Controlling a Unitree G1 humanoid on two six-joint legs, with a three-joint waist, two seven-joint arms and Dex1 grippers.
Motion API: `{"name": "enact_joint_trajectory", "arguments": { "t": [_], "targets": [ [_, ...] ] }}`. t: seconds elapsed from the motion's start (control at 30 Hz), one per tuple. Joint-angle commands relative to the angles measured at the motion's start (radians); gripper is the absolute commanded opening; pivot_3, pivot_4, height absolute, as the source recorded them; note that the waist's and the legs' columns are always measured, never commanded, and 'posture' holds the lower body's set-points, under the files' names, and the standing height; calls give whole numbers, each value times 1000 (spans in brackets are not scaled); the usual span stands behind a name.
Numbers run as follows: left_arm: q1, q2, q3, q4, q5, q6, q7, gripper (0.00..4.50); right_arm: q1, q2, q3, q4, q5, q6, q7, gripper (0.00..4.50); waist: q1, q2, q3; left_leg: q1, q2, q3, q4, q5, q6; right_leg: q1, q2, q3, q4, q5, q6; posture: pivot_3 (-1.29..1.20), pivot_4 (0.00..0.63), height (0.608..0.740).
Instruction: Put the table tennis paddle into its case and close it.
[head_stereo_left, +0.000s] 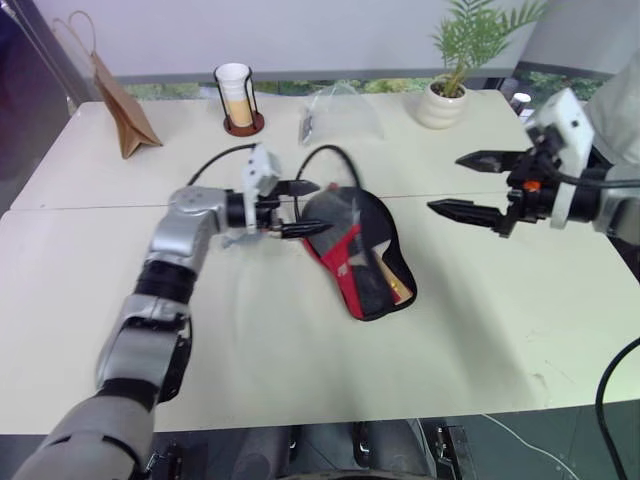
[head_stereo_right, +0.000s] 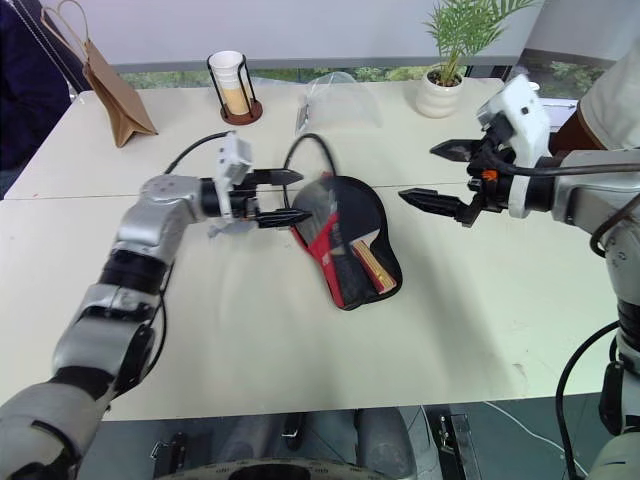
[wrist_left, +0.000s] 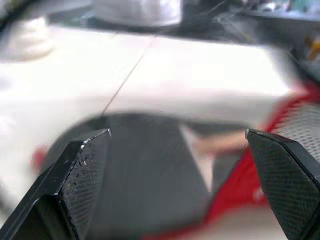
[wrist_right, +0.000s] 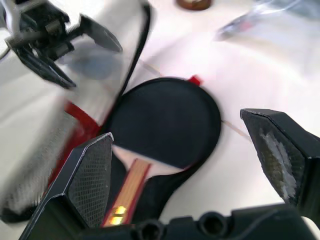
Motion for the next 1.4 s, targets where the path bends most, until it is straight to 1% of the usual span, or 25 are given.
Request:
{"name": "enact_joint_trajectory", "arguments": {
  "t": [0.03,0.13,0.2,0.3,0.37,0.5,0.53,0.67,0.77,0.87,1.03,1.13,1.27,1.33,1.37,1.4],
  "targets": [
    [-86,-101,-50,197,97,-125,75,4500,12,-7,-56,-45,13,17,-34,4469,0,-1,0,0,0,0,0,0,0,0,0,0,0,0,1,0,150,734],
    [-114,-157,-90,342,181,-214,120,4500,41,12,-53,-80,38,65,-65,4469,-2,-1,1,0,0,0,1,-1,1,1,-1,0,-1,0,1,0,150,734],
    [-111,-162,-101,385,214,-258,123,4500,55,32,-39,-103,57,108,-90,4469,-7,-1,1,0,0,0,0,-1,1,0,-1,1,0,0,1,0,150,734],
    [-106,-144,-85,377,214,-281,82,4500,59,81,-6,-93,106,208,-118,4469,-6,-1,1,-1,1,0,0,-1,1,-2,0,1,1,0,1,0,150,734],
    [-113,-116,-51,336,183,-264,50,4500,43,117,23,-43,117,261,-133,4469,-2,-1,1,-1,2,-1,0,-1,1,-2,0,1,1,1,1,0,150,734],
    [-88,-26,6,139,109,-180,-29,4500,6,153,104,80,100,278,-110,4469,-2,-1,1,-3,1,0,1,-1,1,-3,-1,2,0,1,1,0,150,734],
    [-63,7,22,56,79,-130,-56,4500,-3,165,117,93,106,289,-107,4469,-2,-1,1,-3,1,0,1,-1,1,-4,-2,2,0,1,1,0,150,734],
    [81,182,84,-361,-76,143,-128,4500,-8,169,218,209,51,236,-58,4469,-12,0,0,-5,1,0,0,-1,1,-6,-2,4,0,1,0,0,150,734],
    [189,283,121,-594,-174,308,-122,4500,-10,174,261,269,20,202,-23,4469,-16,0,1,-6,0,0,0,0,0,-7,-2,4,0,1,0,0,150,734],
    [302,367,162,-777,-252,427,-101,4500,-14,188,293,351,-10,166,17,4469,-13,0,1,-6,0,-1,1,0,0,-6,-2,4,0,1,0,0,150,734],
    [440,471,235,-935,-332,524,-51,4500,-23,222,316,439,-28,112,101,4469,-20,0,1,-6,0,-1,1,0,-1,-6,-1,4,0,1,0,0,150,734],
    [467,495,256,-974,-358,543,-18,4500,-32,237,332,479,-48,95,137,4469,-22,0,1,-6,0,-2,1,0,-1,-6,-1,3,1,1,0,0,150,734],
    [481,502,267,-1013,-389,559,27,4500,-49,274,358,557,-82,70,169,4469,-23,0,1,-6,0,-1,1,0,-1,-6,0,3,0,1,0,0,150,734],
    [488,502,264,-1028,-392,558,44,4500,-55,290,364,585,-93,67,184,3959,-24,0,1,-5,0,-1,1,0,-1,-6,1,3,0,1,0,0,150,734],
    [491,502,262,-1035,-396,559,52,4500,-57,295,366,595,-98,68,188,3614,-24,0,1,-5,0,-1,1,0,-1,-6,1,3,1,1,0,0,150,734],
    [492,503,262,-1040,-400,559,58,4500,-59,302,368,604,-103,68,192,3142,-24,0,1,-5,0,-1,1,0,-1,-6,1,3,1,1,0,0,150,734]
  ]
}}
